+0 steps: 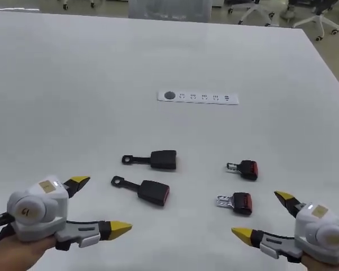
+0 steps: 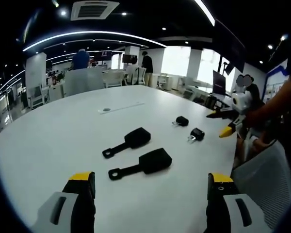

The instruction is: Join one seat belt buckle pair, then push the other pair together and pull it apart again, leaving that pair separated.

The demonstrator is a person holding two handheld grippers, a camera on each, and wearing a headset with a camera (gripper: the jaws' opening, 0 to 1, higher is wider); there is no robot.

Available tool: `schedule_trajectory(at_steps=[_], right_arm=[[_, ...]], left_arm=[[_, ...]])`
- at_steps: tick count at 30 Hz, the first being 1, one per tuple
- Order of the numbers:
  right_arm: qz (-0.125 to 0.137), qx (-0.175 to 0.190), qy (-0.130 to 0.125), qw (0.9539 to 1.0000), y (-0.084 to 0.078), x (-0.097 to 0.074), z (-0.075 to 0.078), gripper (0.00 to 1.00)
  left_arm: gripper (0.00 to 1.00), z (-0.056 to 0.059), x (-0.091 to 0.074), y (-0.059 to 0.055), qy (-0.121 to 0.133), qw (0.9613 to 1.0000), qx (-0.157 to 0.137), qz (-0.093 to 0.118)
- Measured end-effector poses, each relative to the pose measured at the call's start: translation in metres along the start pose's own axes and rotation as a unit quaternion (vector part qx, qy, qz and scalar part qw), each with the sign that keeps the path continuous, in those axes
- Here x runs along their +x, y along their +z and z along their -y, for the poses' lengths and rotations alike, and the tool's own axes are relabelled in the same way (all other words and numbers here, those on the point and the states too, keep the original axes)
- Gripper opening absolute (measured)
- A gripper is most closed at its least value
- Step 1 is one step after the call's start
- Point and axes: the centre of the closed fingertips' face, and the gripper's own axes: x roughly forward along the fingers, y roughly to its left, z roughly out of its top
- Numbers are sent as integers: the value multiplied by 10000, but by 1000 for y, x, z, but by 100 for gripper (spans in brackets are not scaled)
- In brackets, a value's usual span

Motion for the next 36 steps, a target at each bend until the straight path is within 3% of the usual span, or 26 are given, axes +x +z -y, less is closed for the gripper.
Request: schedule_trajectory(at_steps=[18,36], right_arm=[[-144,-76,252,9996,-4,17,8,92],[-347,-462,936,9939,-5,39,3,89]], left_arm=[[95,-3,24,5,-237,9996,147,-104],[92,-6,49,3,-461,9977,348,-362]])
